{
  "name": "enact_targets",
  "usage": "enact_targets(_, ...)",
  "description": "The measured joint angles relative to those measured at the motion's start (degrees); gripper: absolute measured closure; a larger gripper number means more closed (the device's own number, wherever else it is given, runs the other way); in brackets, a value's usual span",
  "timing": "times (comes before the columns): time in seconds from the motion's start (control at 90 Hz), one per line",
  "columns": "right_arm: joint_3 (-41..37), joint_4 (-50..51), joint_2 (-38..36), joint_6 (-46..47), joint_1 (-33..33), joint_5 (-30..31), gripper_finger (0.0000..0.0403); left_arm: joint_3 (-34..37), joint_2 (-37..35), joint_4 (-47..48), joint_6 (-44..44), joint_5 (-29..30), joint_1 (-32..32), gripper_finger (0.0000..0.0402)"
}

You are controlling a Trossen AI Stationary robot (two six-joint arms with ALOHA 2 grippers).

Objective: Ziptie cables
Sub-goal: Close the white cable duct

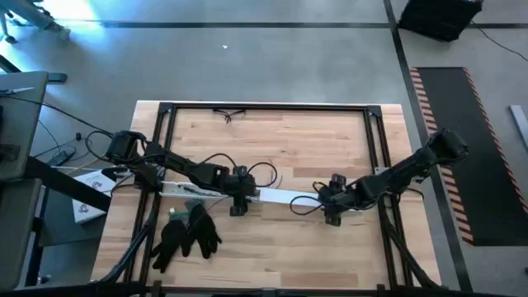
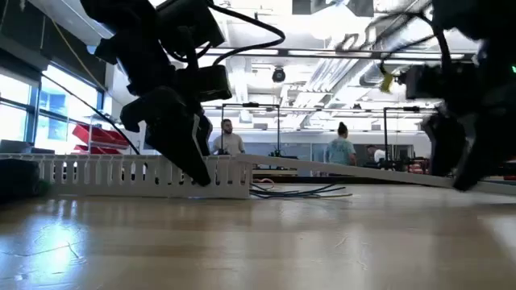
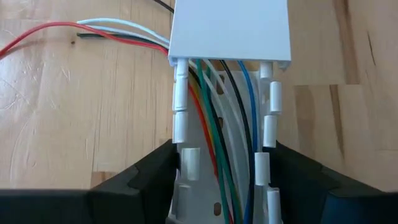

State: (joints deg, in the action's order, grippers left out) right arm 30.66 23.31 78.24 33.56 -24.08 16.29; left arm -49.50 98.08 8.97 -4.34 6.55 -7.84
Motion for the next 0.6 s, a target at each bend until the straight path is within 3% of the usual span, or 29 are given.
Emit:
enact_targets(0.178, -2.4, -4.4, 0.0, 0.7, 0.1, -1.0, 0.0116, 0.0, 0.0, 0.0, 0.0, -0.8, 0.0, 0.0199)
enact_targets(0.444, -0.8, -2.4, 0.0, -2.1, 0.1, -4.3, 0.0188, 0.0, 0.0, 0.0, 0.0, -1.4, 0.0, 0.0199)
enact_targets(0.6, 1.4, 1.8, 0.0, -2.7, 0.1, -5.0, 0.0179, 0.0, 0.0, 0.0, 0.0, -1.6, -0.1, 0.0199)
